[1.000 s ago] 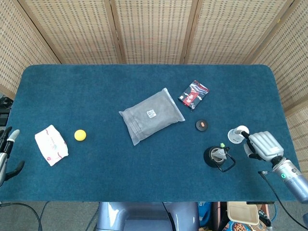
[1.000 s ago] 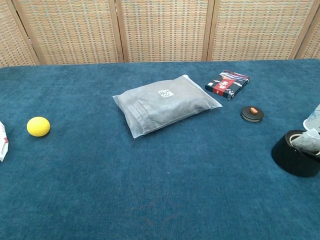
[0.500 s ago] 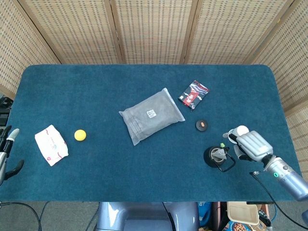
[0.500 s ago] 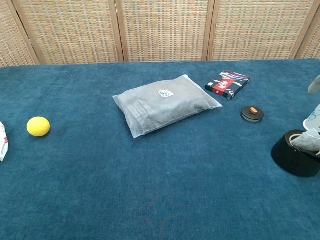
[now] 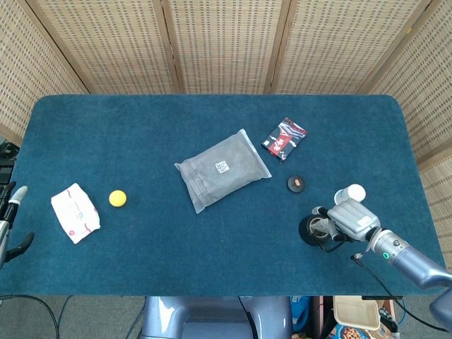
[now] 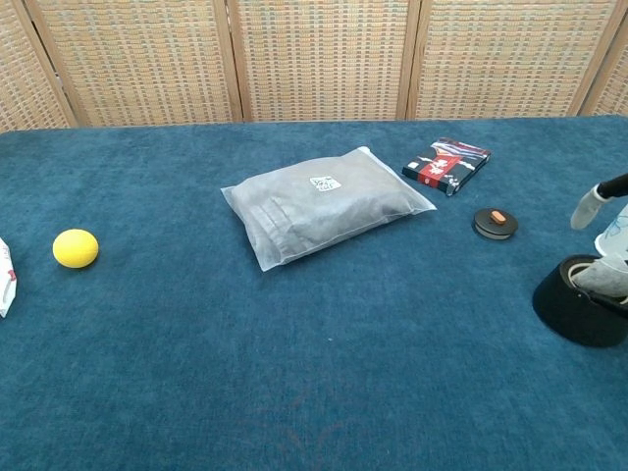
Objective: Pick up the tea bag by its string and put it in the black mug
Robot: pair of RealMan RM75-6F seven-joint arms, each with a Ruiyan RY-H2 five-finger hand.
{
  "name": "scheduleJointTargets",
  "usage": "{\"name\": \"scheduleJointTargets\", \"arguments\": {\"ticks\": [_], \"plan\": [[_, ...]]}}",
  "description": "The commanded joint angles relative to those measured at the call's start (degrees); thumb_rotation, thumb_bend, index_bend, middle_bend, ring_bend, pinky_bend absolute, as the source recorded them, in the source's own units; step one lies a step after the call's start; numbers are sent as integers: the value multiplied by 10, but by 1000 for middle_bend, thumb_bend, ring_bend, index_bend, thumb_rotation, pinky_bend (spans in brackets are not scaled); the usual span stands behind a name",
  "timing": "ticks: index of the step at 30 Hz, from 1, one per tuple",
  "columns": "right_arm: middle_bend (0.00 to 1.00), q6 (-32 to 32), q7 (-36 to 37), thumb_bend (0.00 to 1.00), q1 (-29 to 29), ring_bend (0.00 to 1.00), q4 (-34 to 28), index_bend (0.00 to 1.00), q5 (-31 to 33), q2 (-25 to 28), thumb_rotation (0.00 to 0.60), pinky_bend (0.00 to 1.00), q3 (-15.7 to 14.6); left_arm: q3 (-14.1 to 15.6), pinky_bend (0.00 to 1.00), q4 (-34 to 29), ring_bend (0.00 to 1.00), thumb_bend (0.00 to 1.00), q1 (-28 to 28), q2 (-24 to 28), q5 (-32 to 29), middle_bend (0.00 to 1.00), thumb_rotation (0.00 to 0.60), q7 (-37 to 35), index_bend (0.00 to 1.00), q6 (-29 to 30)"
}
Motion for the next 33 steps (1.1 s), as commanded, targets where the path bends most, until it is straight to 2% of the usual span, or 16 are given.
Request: {"name": "scheduleJointTargets", "arguments": {"ticks": [1, 19, 33], "plan": [[1000, -14, -12, 1000, 7, 1000, -6, 221, 6, 0, 340, 1000, -2, -1, 0, -2, 0, 323, -1, 1, 1, 0, 600, 1, 31, 1], [1000, -48, -59, 1000, 4, 1000, -17, 221, 42, 4, 342, 1000, -19, -4, 0, -10, 0, 323, -8, 6, -2, 0, 600, 11, 31, -6], [1000, -72, -80, 1000, 4, 1000, 4, 221, 59, -23, 342, 1000, -30, -4, 0, -12, 0, 323, -10, 4, 0, 0, 600, 15, 31, -6]]}}
